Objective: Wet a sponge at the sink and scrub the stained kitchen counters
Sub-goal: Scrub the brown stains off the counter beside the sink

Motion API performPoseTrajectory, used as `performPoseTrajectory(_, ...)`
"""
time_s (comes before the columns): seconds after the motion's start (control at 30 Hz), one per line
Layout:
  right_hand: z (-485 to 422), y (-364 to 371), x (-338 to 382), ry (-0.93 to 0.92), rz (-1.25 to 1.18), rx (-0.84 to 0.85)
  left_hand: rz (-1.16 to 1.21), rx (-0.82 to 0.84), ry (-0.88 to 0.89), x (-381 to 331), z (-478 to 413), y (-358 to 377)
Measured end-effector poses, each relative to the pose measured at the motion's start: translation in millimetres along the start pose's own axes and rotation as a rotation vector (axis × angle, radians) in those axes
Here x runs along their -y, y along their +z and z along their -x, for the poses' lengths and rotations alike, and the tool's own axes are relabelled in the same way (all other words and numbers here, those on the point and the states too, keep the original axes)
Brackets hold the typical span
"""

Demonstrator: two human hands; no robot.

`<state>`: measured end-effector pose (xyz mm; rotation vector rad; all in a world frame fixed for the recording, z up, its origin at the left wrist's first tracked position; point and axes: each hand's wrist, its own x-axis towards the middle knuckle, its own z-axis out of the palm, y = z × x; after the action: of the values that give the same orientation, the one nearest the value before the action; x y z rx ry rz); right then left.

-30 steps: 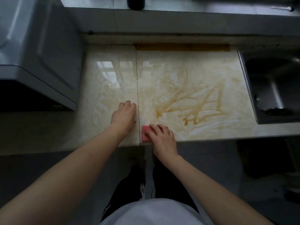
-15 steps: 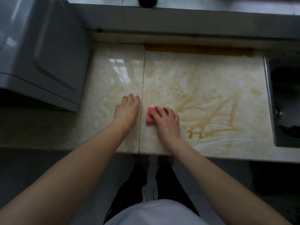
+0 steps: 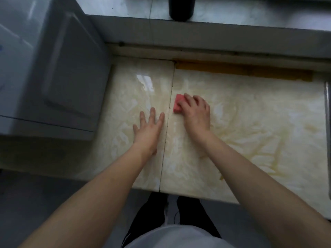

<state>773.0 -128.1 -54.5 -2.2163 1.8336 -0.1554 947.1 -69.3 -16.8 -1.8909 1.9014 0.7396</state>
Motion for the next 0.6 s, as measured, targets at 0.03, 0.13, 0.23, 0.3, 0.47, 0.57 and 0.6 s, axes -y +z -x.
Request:
performPoseTrajectory(0.03, -14.7, -2.5, -1.5, -0.002, 0.005, -0.002, -0.008, -0.003, 0.000, 0.5, -0.5, -0.4)
performPoseTrajectory(0.13, -53.3, -9.5, -5.1, 0.002, 0.015, -0.011, -0.046, 0.006, 0.009, -0.3, -2.4, -0.4)
performPoseTrajectory(0.23, -76.9, -14.4, -5.8, 0.004, 0.013, 0.000, -0.072, 0.001, 0.004, -0.8, -3.5, 0.9)
performPoseTrajectory(0.3, -81.1, -16.5, -5.8, 0.014, 0.017, 0.019, -0.079, 0.008, -0.002, -1.1, -4.1, 0.9)
performPoseTrajectory(0.47, -71.7, -16.6, -4.5, 0.036, 0.008, 0.034, -0.077, 0.022, -0.017, -2.8, -4.4, -1.8)
performPoseTrajectory(0.57, -49.3, -15.3, -4.9, 0.032, -0.010, 0.040, -0.079, 0.030, -0.014, -3.0, -5.2, -3.1)
performPoseTrajectory(0.6, -37.4, -14.2, -5.5, 0.026, -0.022, 0.040, -0.082, 0.035, -0.014, -3.1, -5.3, -3.2)
